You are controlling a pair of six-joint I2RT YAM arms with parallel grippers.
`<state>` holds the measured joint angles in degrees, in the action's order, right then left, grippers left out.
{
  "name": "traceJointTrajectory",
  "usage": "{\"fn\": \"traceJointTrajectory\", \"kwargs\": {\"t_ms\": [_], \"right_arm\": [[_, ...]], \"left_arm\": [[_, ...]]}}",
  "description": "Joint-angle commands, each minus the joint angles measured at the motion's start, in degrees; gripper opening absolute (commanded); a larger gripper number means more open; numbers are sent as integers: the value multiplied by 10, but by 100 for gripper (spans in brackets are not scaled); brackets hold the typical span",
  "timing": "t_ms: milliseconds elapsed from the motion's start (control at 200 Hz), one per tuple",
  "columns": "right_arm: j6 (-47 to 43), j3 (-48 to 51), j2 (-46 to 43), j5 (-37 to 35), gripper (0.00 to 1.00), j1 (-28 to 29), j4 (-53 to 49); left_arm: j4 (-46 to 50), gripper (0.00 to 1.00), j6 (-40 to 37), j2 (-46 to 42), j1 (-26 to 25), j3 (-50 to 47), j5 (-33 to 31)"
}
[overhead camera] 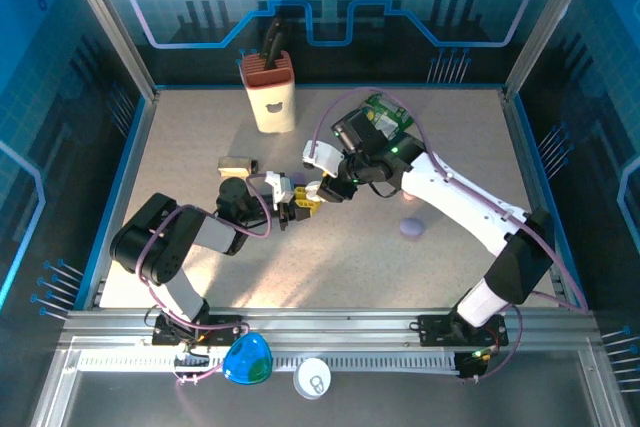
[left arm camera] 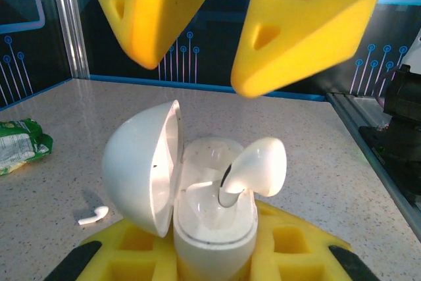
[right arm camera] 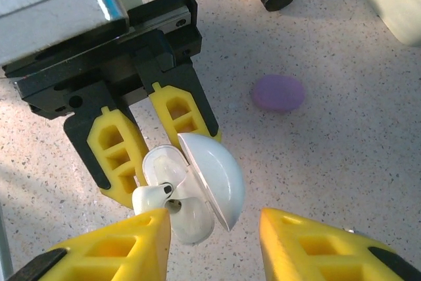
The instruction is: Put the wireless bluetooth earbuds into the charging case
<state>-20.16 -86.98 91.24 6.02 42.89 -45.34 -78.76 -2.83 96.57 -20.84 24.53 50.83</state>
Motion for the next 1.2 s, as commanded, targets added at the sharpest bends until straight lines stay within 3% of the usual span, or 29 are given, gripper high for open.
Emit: {"fn": "traceJointTrajectory", "kwargs": {"t_ms": [0, 460, 865, 1196], "right_arm": [[-14, 4, 9, -5, 42, 8, 0], [-28, 1, 24, -13, 45, 24, -1], [-16, -13, 38, -31, 54, 23, 6], [-8, 7, 15, -46, 54, 10, -4]], "left_arm": [[-16, 11, 10, -13, 5, 2, 17], [-16, 11, 16, -21, 5, 1, 18], [-16, 11, 21, -17, 5, 4, 20], [-16, 12, 22, -19, 5, 3, 21]]}}
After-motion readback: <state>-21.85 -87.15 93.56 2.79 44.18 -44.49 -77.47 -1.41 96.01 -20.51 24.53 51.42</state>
